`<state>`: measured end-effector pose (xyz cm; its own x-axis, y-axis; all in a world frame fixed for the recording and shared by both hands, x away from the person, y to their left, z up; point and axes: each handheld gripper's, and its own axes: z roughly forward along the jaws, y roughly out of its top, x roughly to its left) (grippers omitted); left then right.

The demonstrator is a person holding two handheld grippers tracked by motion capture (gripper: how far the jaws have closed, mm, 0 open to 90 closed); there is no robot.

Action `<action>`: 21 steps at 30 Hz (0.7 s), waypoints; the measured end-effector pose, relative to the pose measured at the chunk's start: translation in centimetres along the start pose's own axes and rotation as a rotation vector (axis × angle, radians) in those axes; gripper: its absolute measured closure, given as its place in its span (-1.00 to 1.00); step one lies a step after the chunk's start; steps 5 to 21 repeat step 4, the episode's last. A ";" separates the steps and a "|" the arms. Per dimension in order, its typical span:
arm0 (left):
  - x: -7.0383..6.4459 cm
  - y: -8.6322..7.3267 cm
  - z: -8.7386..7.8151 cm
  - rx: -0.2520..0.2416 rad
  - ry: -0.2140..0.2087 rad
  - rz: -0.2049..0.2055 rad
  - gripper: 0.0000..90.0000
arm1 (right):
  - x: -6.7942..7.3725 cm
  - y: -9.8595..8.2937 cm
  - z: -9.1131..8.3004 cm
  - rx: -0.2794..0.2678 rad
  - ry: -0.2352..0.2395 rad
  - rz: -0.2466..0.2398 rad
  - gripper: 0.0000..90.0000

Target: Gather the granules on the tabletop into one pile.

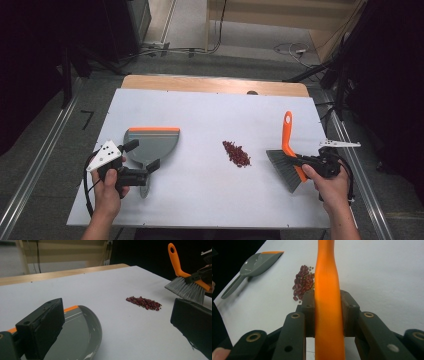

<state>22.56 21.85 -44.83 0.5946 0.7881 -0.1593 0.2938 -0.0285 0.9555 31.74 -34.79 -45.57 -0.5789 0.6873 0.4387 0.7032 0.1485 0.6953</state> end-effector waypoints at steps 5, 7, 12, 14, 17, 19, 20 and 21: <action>0.1 0.0 0.0 0.000 0.000 -0.004 -1.00 | 0.1 0.1 0.0 -0.003 -0.005 -0.003 0.53; 0.1 0.0 0.0 0.000 0.000 -0.004 -1.00 | 0.1 0.1 0.0 -0.003 -0.005 -0.003 0.53; 0.1 0.0 0.0 0.000 0.000 -0.004 -1.00 | 0.1 0.1 0.0 -0.003 -0.005 -0.003 0.53; 0.1 0.0 0.0 0.000 0.000 -0.004 -1.00 | 0.1 0.1 0.0 -0.003 -0.005 -0.003 0.53; 0.1 0.0 0.0 0.000 0.000 -0.004 -1.00 | 0.1 0.1 0.0 -0.003 -0.005 -0.003 0.53; 0.1 0.0 0.0 0.000 0.000 -0.004 -1.00 | 0.1 0.1 0.0 -0.003 -0.005 -0.003 0.53; 0.1 0.0 0.0 0.000 0.000 -0.004 -1.00 | 0.1 0.1 0.0 -0.003 -0.005 -0.003 0.53; 0.1 0.0 0.0 0.000 0.000 -0.004 -1.00 | 0.1 0.1 0.0 -0.003 -0.005 -0.003 0.53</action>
